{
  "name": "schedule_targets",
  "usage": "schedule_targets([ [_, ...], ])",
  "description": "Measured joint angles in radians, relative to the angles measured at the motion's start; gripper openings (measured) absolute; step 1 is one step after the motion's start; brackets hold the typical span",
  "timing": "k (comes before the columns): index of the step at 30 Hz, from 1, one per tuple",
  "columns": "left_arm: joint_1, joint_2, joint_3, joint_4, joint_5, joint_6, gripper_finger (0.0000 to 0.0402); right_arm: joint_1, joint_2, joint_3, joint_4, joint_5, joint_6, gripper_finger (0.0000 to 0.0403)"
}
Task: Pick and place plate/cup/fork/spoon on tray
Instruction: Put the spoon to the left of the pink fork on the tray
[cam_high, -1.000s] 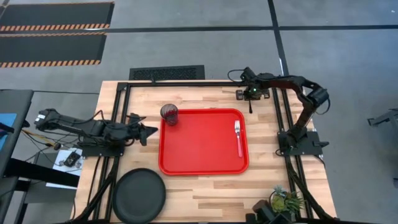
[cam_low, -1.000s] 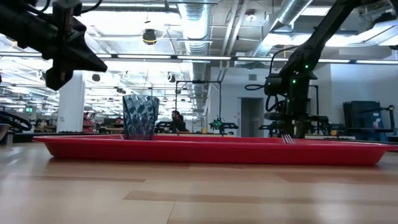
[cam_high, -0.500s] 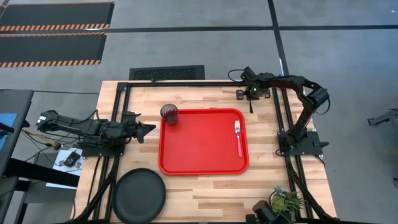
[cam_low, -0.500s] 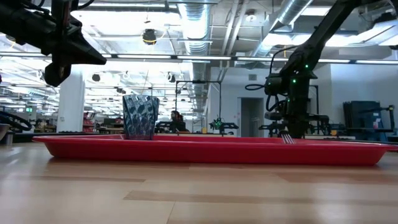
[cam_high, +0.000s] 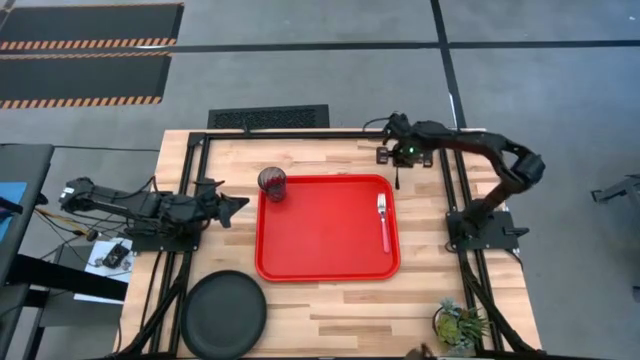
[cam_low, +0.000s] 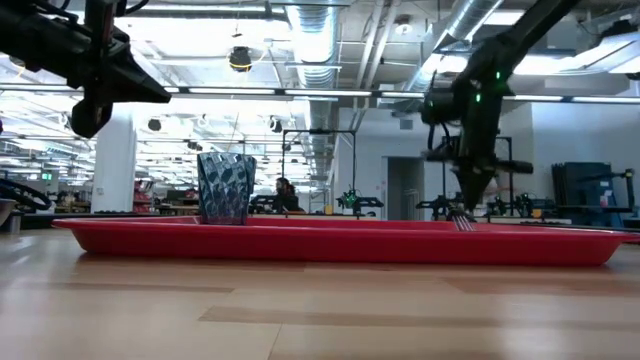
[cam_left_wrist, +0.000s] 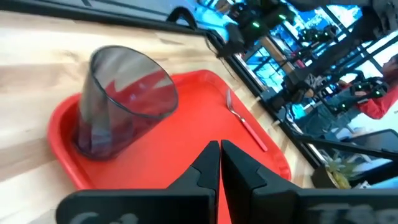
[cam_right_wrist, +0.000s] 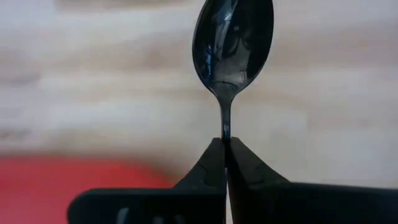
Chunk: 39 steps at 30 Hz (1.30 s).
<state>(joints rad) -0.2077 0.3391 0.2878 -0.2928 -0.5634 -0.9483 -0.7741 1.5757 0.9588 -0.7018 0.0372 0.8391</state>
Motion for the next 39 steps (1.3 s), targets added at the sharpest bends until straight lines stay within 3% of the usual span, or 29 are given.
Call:
schedule_targets([
  [5,0.018,-0.070,0.001,-0.075,-0.021,0.027,0.0000,0.212,-0.091,0.001,-0.066,0.011,0.209,0.0012],
  [10,0.056,-0.147,0.001,-0.136,0.057,0.080,0.0000,0.477,-0.142,0.002,-0.097,0.042,0.478,0.0012],
  [14,0.086,-0.190,0.001,-0.147,0.085,0.145,0.0000,0.642,-0.112,0.003,-0.087,0.072,0.621,0.0012],
  [18,0.120,-0.206,0.001,-0.147,0.094,0.174,0.0000,0.735,-0.037,0.017,-0.072,0.067,0.698,0.0012],
  [23,0.157,-0.209,0.001,-0.147,0.151,0.198,0.0000,0.782,0.054,0.056,-0.064,0.072,0.750,0.0012],
  [30,0.182,-0.209,0.001,-0.147,0.194,0.204,0.0000,0.770,0.147,0.068,-0.049,0.062,0.699,0.0012],
  [39,0.182,-0.209,0.001,-0.146,0.193,0.203,0.0000,0.765,0.167,0.068,-0.052,0.064,0.682,0.0012],
])
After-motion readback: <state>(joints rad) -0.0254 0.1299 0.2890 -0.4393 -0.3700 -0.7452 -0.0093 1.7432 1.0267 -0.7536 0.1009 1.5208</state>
